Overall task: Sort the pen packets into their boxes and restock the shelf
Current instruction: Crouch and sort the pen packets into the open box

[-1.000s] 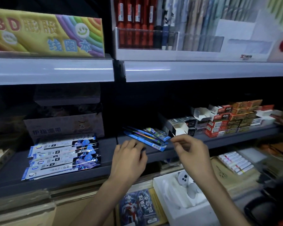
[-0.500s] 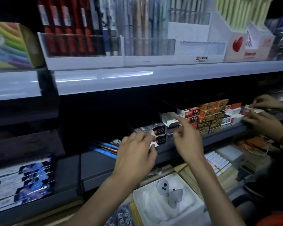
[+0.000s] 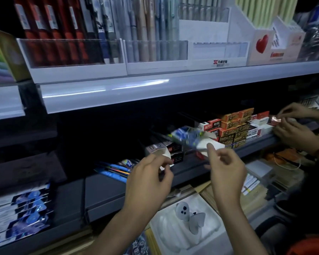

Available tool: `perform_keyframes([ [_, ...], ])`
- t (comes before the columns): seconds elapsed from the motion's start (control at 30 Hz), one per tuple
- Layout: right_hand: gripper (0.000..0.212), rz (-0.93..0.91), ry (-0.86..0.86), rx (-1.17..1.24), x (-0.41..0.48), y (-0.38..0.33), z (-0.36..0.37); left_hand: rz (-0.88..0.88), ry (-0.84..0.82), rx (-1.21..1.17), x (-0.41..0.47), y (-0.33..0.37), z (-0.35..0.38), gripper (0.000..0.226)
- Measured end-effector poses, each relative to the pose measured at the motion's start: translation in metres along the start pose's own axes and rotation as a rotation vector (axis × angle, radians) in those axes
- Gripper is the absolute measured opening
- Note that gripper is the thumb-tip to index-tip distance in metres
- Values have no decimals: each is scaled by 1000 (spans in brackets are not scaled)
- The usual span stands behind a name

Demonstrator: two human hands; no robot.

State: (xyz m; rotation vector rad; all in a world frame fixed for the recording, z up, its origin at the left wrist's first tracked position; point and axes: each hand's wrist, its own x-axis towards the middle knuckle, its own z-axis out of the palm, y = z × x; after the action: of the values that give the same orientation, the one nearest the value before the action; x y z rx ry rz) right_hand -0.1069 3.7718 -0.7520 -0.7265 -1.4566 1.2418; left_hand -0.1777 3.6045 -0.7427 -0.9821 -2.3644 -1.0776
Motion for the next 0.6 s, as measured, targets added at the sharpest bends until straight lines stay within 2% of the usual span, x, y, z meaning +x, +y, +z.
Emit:
perform_keyframes([
  [0.17, 29, 281, -32, 357, 4, 1, -24, -213, -47, -319, 3, 5, 12, 14],
  [0.33, 33, 421, 1, 511, 11, 7, -34, -247, -53, -359, 2, 9, 13, 13],
  [0.43, 34, 463, -38, 597, 17, 10, -40, -176, -45, -311, -2, 8, 7, 11],
  [0.6, 35, 472, -185, 782, 23, 3, -43, 110, 50, 8, -9, 7, -16, 28],
])
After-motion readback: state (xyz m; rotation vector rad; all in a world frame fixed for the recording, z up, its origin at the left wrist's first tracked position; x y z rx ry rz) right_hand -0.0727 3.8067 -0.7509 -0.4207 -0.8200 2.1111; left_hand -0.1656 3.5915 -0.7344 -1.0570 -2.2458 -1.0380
